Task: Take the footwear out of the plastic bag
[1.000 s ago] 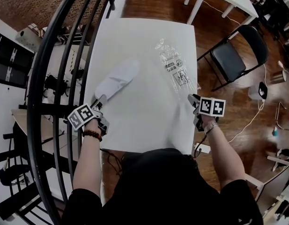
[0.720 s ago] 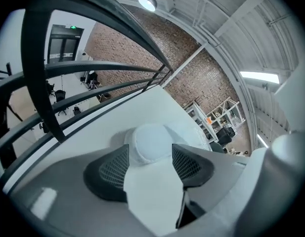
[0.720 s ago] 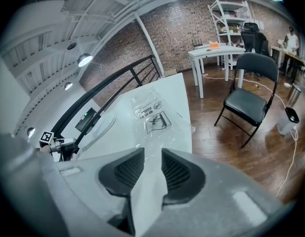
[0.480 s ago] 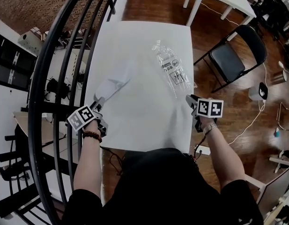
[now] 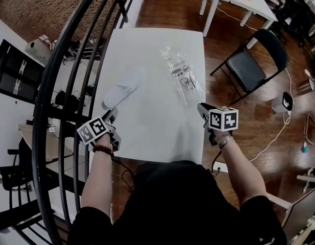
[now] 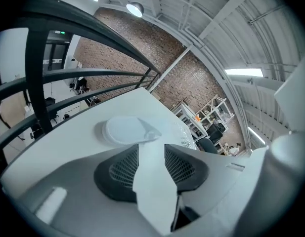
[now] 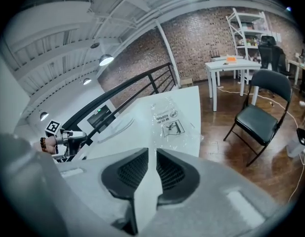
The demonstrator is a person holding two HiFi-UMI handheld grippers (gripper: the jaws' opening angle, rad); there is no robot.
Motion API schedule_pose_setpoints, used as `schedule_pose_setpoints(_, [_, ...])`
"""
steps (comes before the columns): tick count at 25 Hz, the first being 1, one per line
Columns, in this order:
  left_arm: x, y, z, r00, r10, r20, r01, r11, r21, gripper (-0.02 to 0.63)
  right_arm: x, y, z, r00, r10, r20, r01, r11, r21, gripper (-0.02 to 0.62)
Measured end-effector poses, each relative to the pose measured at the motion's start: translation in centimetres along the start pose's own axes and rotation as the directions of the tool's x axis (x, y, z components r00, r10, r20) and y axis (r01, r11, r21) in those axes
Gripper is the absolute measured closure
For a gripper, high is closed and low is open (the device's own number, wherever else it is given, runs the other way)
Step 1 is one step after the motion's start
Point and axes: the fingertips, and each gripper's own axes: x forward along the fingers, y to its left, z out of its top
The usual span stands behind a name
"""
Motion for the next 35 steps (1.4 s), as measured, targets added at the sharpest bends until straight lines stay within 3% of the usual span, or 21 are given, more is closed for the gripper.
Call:
schedule_pose_setpoints(4, [-1.3,-2.6,-1.3,0.999,-0.033,0.008,0.032,0.998,0.044,0.457,-1.6,1.4,0.2,0.999,0.033,0.030,-0.031,0.998,-0.063,0.603])
schedule_pose_setpoints(9, [-3.4,-6.5,-3.2,0.996,-0.088,0.031,0.084,0.990,0.117,0.513,-3.7,3.8,0.4,0.993,0.097,0.073,-0.085,0.984,-0.154,0.603])
schedule_pose_setpoints(14, [-5.8,-11.5,-6.1,0.990,-0.132,0.040,0.120,0.966,0.231,0.552,-6.4,6.0,-0.6,0.983,0.163,0.090,-0.138,0.962,-0.235,0.603])
schedule_pose_setpoints(24, [-9.9,-22.5,-11.5,0.980,-0.191,0.045,0.145,0.861,0.488,0.589,-12.4,10.9,-1.8,0.937,0.314,0.156,-0.253,0.913,-0.319,0.603])
schedule_pose_setpoints(35, [-13.1,-26.8,-12.6,0.962,-0.265,0.061,0.168,0.756,0.633,0.589,-15.4,17.7,-1.6,0.902,0.357,0.243,-0.221,0.866,-0.449,0.604])
